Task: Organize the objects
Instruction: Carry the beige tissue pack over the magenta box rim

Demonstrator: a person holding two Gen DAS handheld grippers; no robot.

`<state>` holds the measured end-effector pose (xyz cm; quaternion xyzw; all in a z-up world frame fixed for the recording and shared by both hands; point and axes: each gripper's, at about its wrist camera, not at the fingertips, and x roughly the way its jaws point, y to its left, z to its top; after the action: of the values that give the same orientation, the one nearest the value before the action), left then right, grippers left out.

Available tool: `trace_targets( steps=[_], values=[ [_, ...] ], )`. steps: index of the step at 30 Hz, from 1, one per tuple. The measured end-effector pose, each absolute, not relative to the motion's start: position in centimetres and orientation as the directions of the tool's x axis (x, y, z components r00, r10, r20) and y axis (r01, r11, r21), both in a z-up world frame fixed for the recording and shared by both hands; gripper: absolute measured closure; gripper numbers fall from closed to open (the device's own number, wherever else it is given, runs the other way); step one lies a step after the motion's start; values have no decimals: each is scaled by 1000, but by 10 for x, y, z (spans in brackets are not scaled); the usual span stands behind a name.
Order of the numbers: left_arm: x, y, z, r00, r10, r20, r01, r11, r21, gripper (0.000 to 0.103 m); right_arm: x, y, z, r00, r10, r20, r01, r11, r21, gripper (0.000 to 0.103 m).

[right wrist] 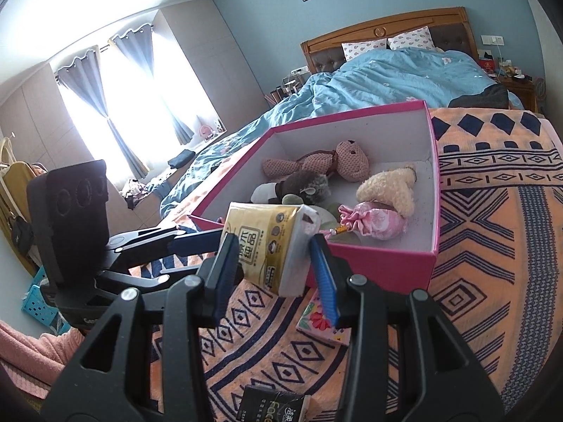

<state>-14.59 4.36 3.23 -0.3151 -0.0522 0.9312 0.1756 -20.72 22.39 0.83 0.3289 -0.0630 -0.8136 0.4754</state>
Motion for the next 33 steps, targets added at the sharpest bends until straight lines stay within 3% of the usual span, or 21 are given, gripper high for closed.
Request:
trace_targets(
  steps=[33],
  values=[
    [-179, 37, 41, -753, 320, -575, -279, -947, -161, 59, -243, 213, 16, -335, -822, -460, 719, -539, 439, 58]
  ],
)
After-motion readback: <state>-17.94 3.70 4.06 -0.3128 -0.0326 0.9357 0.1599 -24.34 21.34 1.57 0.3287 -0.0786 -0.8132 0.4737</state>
